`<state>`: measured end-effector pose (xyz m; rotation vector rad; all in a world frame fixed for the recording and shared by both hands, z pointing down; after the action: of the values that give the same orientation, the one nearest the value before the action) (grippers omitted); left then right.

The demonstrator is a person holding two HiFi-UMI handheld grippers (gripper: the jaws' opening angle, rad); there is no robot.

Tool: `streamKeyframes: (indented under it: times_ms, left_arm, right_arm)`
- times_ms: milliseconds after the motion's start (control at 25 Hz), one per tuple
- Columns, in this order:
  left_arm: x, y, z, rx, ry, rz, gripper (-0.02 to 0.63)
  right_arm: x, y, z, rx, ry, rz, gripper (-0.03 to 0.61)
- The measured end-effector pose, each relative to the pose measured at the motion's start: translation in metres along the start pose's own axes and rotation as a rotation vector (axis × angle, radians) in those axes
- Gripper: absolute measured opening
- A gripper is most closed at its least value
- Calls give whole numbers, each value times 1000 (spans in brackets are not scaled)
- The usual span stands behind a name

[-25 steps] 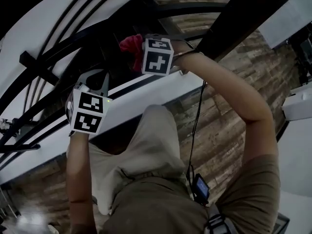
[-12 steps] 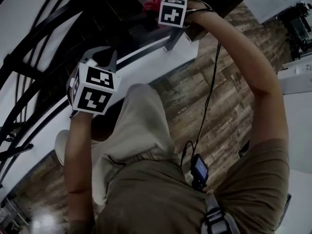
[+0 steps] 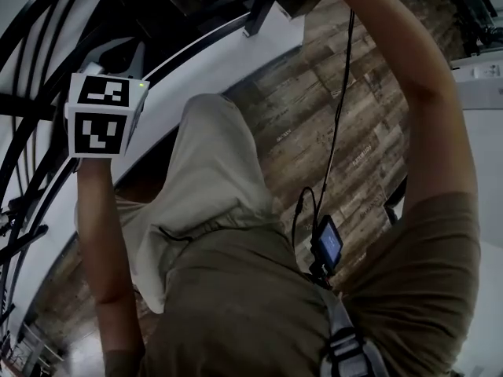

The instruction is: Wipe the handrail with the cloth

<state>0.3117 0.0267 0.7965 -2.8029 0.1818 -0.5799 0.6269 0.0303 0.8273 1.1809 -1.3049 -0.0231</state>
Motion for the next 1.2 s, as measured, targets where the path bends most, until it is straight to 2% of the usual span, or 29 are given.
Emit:
streamKeyframes:
  times_ms: [560, 760, 840, 880, 1000, 1040, 1200]
  left_arm:
    - [-14, 32, -24, -34, -10, 103, 18]
    - [-12, 43, -33, -62, -7, 110, 18]
    - [-11, 51, -32, -69, -13, 122, 18]
    - [-10, 55, -31, -71, -17, 127, 18]
    - [-9, 62, -32, -76, -23, 134, 18]
    - [-8, 64, -33, -76, -21, 134, 18]
    - [-12, 66, -43, -87, -16, 140, 18]
  right_arm:
    - [6, -30, -48, 47, 63, -207, 172]
    - [3, -30, -58, 125, 20, -338, 172]
    - [4, -32, -59, 235, -31, -413, 170]
    - [7, -28, -63, 350, -60, -425, 163]
    - [20, -2, -81, 805, -146, -369, 143]
    - [25, 3, -84, 881, -167, -361, 143]
    - [40, 4, -61, 965, -283, -383, 141]
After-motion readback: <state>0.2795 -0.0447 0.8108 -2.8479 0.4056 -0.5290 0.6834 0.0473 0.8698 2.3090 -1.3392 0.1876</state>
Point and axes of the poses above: the fingertips, and each gripper's own axes: x forward along the fingers, y to its left, z out of its top, the point moved 3 cm from there along -x, backward along the fingers, and after that the axes turned 14 degrees about -y, right-handed, at the moved point
